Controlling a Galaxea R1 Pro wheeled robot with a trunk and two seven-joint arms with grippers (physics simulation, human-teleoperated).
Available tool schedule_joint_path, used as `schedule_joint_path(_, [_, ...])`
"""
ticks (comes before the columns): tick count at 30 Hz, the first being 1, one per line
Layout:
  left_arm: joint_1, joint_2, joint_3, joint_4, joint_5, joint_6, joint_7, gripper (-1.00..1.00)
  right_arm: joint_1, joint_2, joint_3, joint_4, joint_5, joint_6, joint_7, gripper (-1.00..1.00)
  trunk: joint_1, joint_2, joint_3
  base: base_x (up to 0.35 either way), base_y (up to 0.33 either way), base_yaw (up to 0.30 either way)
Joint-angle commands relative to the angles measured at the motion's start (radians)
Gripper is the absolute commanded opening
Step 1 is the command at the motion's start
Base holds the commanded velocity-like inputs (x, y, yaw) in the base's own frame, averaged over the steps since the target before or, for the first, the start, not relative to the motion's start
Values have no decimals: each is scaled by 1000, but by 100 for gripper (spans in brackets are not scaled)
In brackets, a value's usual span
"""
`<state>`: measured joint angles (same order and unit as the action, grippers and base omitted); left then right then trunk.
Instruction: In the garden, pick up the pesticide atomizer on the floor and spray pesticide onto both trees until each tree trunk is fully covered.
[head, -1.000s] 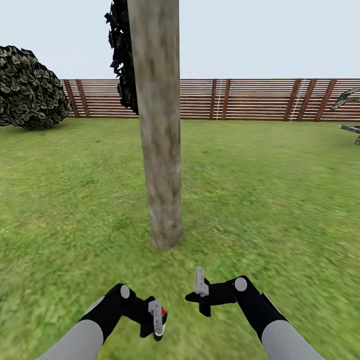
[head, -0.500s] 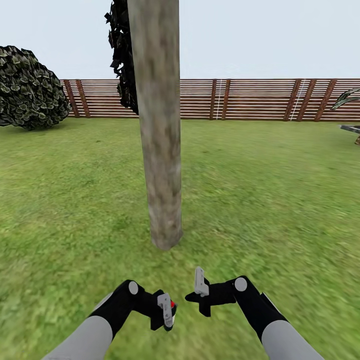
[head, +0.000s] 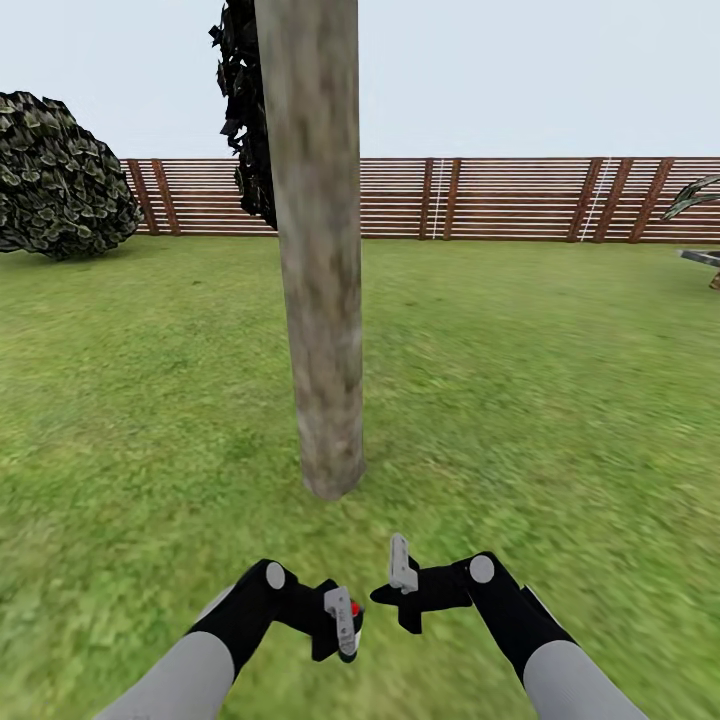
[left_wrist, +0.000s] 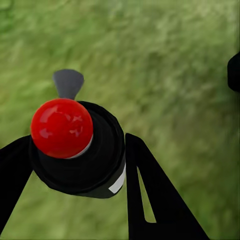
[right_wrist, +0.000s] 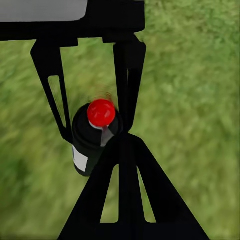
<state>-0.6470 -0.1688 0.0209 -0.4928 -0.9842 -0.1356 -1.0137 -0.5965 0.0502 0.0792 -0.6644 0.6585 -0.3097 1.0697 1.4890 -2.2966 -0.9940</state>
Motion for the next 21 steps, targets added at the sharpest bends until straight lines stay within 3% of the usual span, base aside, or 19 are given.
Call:
schedule_joint_path(1, [0,-1,2,-1,-9,-10,-1,-100,0,0,-1,-1,7,-5,1,-100,0,0,-1,0,0,0])
schedule_joint_path(13, [-2,-6,3,-1,-7,-14,-1,-100,0,0,-1,-1,7,-5,1,-100,0,0,-1,0,0,0])
schedule_joint_path(21, [-2,-6,2,-1,40,-16,-3,-100,0,-1,-1,0,9,-5,1,-100,0,0,-1,0,0,0])
